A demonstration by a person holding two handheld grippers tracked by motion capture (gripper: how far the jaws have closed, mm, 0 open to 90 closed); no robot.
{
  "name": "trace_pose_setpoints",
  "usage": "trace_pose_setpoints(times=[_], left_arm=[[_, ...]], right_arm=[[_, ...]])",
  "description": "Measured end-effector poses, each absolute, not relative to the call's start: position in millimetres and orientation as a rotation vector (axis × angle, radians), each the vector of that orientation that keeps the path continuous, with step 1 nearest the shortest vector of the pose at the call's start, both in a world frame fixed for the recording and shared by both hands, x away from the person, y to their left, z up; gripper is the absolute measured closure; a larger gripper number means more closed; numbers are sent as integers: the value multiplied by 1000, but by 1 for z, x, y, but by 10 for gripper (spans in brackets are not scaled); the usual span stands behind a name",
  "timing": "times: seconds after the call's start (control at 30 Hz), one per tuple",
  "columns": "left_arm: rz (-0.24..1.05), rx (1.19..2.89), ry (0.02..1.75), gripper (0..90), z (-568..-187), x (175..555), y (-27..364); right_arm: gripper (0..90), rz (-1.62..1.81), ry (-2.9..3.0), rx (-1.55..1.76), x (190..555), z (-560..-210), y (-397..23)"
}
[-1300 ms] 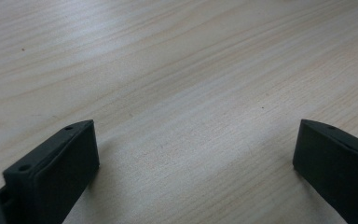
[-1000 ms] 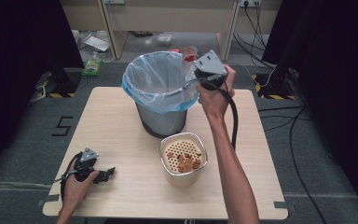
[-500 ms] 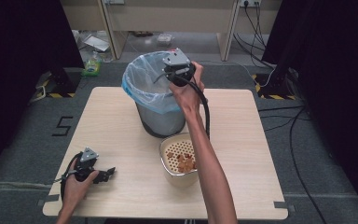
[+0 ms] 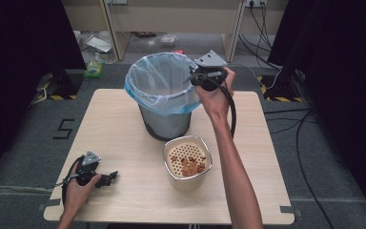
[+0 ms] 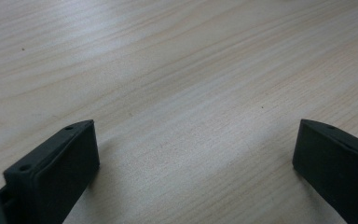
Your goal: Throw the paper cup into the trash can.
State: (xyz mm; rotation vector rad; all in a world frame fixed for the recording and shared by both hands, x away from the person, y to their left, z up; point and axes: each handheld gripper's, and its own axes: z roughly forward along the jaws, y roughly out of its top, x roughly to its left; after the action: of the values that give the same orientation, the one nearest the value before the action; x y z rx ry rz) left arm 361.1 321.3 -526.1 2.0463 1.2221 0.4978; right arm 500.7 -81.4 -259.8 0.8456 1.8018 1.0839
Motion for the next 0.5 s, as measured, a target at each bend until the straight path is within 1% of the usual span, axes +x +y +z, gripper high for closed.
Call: trace_pose_setpoints(times=[0.3,0.5], left_arm=[[499,2046,1222,0,-526,361,321],[498,2045,1223,0,-526,361,321]], right_arm=[[480,1096,1794,927,491,-279,-125],[460,1113,1781,948,485,-282,-138]])
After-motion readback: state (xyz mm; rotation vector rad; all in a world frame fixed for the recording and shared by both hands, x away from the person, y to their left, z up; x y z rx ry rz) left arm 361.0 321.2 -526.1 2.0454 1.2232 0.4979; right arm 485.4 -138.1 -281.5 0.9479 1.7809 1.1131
